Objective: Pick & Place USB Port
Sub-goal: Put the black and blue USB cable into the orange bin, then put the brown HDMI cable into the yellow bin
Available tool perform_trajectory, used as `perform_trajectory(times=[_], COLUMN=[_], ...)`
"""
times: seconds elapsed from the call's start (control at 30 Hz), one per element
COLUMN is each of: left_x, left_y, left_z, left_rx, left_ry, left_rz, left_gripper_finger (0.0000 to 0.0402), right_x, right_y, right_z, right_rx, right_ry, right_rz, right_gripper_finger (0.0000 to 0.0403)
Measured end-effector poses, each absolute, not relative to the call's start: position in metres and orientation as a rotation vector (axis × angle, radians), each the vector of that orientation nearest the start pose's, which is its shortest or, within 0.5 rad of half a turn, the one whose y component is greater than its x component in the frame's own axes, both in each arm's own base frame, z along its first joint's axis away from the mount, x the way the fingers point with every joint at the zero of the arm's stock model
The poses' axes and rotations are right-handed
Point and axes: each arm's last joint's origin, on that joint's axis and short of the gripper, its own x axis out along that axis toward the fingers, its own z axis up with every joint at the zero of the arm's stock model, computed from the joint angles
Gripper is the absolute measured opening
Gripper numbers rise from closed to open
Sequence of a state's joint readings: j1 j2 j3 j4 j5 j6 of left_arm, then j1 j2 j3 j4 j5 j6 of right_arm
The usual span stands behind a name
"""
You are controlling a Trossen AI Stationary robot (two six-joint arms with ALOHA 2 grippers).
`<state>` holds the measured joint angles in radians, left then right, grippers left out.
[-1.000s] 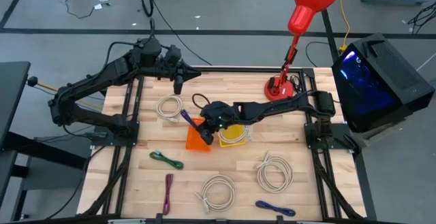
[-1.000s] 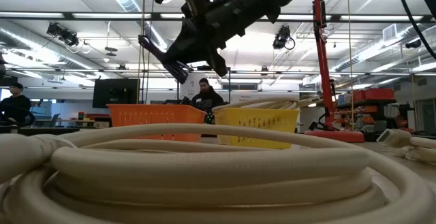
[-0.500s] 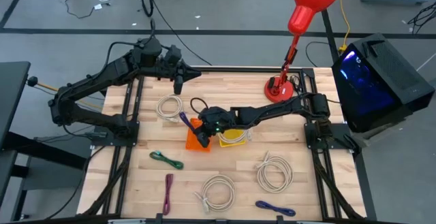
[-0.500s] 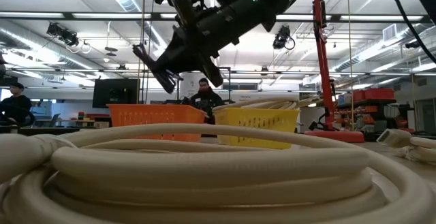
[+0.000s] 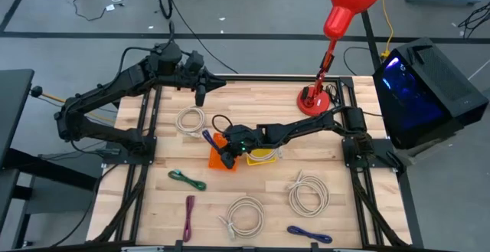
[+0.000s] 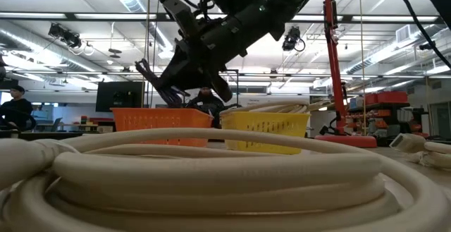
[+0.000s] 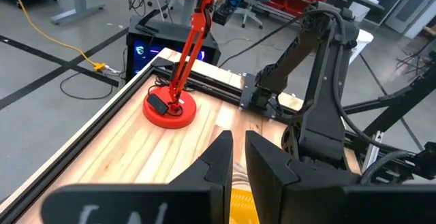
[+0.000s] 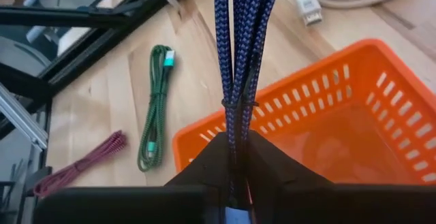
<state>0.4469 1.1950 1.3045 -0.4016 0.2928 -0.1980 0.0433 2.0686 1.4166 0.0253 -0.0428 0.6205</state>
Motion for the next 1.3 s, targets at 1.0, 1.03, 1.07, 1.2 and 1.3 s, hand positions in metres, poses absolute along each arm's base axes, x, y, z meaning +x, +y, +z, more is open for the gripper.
perform_trajectory(times=[1.0, 1.03, 1.07, 1.2, 1.3], left_x=[0.23, 0.229, 0.229, 0.228, 0.225], left_y=[0.101, 0.101, 0.1, 0.1, 0.099], left_z=[0.405, 0.404, 0.403, 0.4, 0.392], left_rx=[-0.313, -0.317, -0.321, -0.331, -0.308], left_ry=[0.286, 0.298, 0.309, 0.342, 0.43], left_rz=[0.182, 0.183, 0.184, 0.187, 0.208], left_gripper_finger=[0.0044, 0.0044, 0.0044, 0.0044, 0.0044], right_x=[0.452, 0.452, 0.451, 0.447, 0.437], right_y=[0.007, 0.006, 0.003, -0.012, -0.029], right_z=[0.175, 0.177, 0.179, 0.198, 0.222], right_rx=[0.612, 0.606, 0.601, 0.587, 0.55], right_ry=[0.699, 0.695, 0.688, 0.645, 0.607], right_rz=[-0.054, -0.052, -0.051, -0.045, -0.09], right_gripper_finger=[0.0109, 0.0109, 0.0109, 0.011, 0.011])
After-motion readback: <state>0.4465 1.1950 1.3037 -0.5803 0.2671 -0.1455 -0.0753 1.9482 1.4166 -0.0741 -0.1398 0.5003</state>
